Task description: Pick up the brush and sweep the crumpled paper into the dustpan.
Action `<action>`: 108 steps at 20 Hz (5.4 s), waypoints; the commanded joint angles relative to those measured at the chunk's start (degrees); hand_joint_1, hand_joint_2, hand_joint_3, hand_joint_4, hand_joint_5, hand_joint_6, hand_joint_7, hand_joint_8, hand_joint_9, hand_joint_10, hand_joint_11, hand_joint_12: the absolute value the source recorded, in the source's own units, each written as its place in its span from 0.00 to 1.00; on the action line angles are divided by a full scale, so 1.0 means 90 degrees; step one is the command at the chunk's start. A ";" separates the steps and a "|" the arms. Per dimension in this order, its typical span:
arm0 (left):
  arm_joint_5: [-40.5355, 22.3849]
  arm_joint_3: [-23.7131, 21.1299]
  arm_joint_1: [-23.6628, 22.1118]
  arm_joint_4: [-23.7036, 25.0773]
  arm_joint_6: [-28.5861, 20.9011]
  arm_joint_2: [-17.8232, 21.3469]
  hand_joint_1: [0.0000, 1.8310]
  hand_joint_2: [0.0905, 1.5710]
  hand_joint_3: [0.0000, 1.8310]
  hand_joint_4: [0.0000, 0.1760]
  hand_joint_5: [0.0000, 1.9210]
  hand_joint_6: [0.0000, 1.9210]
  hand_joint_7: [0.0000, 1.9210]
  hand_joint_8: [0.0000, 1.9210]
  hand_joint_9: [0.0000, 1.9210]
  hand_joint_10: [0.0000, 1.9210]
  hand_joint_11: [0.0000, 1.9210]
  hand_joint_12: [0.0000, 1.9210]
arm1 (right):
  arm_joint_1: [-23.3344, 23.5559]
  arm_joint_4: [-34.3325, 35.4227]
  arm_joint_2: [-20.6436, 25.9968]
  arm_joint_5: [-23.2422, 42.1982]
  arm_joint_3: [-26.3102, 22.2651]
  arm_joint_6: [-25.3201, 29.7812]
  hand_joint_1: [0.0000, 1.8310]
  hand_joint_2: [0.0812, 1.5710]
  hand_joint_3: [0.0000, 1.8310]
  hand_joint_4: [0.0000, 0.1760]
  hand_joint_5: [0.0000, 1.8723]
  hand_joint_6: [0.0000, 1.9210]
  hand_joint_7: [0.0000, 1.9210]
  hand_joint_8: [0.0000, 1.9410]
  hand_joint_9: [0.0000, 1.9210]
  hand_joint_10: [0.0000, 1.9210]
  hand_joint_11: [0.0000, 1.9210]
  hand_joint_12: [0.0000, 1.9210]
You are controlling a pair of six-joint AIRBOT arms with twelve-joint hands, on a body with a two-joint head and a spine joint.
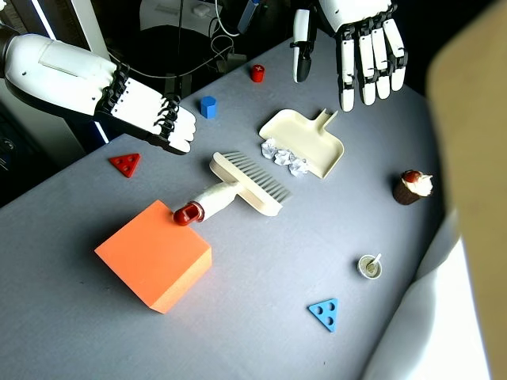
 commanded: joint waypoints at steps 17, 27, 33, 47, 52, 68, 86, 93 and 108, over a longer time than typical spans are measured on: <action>0.0193 0.0274 -0.0232 -0.1375 0.2261 -0.0049 0.41 0.52 0.01 0.45 0.06 0.01 0.03 0.00 0.05 0.00 0.09 0.02 | 0.0049 -0.0296 0.0044 -0.0547 -0.0026 0.0003 0.00 0.60 0.00 0.00 0.04 0.00 0.08 0.00 0.09 0.01 0.07 0.03; -0.1325 0.0292 0.1082 -0.0318 0.0424 0.0040 0.46 0.56 0.00 0.70 0.24 0.00 0.13 0.00 0.10 0.00 0.10 0.05 | 0.0050 -0.0296 0.0043 -0.0548 -0.0041 0.0003 0.00 0.60 0.00 0.00 0.08 0.00 0.10 0.00 0.11 0.00 0.10 0.02; -0.2655 0.0120 0.2107 -0.0469 -0.0349 0.0002 0.46 0.56 0.00 0.67 0.27 0.01 0.12 0.00 0.10 0.00 0.09 0.05 | 0.0045 -0.0296 0.0044 -0.0548 -0.0053 0.0003 0.00 0.59 0.00 0.00 0.10 0.01 0.12 0.01 0.12 0.00 0.11 0.02; -0.3180 0.0433 0.3022 -0.0515 -0.0753 -0.0618 0.45 0.57 0.00 0.67 0.32 0.00 0.12 0.00 0.11 0.00 0.09 0.07 | 0.0044 -0.0296 0.0057 -0.0568 -0.0064 0.0000 0.00 0.59 0.00 0.00 0.10 0.01 0.12 0.01 0.13 0.01 0.12 0.01; -0.3502 0.0571 0.3388 -0.0561 -0.1017 -0.0790 0.44 0.57 0.00 0.70 0.31 0.00 0.10 0.00 0.09 0.00 0.08 0.07 | 0.0044 -0.0296 0.0055 -0.0568 -0.0064 0.0000 0.00 0.61 0.00 0.00 0.10 0.00 0.12 0.00 0.12 0.00 0.11 0.01; -0.3806 0.0909 0.3648 -0.0263 -0.1415 -0.1173 0.44 0.60 0.00 0.64 0.32 0.00 0.16 0.00 0.11 0.00 0.07 0.10 | 0.0040 -0.0295 0.0031 -0.0708 -0.0104 0.0000 0.00 0.61 0.00 0.00 0.11 0.00 0.13 0.00 0.13 0.00 0.12 0.01; -0.3965 0.1089 0.3969 -0.0133 -0.1508 -0.1578 0.47 0.61 0.00 0.45 0.38 0.01 0.17 0.00 0.13 0.00 0.08 0.12 | -0.0353 0.0041 -0.0344 -0.2308 -0.0243 0.0000 0.00 0.61 0.00 0.00 0.10 0.00 0.11 0.00 0.11 0.00 0.11 0.00; -0.3992 0.1127 0.3934 -0.0030 -0.1508 -0.1607 0.63 0.67 0.00 0.00 0.54 0.45 0.22 0.00 0.19 0.00 0.12 0.15 | -0.0587 0.0035 -0.0737 -0.3071 -0.0240 -0.0361 0.00 0.62 0.00 0.00 0.11 0.00 0.13 0.00 0.13 0.00 0.12 0.00; -0.3858 0.1485 0.3645 -0.0172 -0.1387 -0.1802 0.56 0.72 0.00 0.35 0.47 0.58 0.22 0.00 0.18 0.00 0.12 0.15 | -0.1338 -0.0968 -0.2813 -0.5393 0.1096 -0.2352 0.40 0.56 0.00 0.00 0.11 0.00 0.13 0.00 0.14 0.00 0.13 0.00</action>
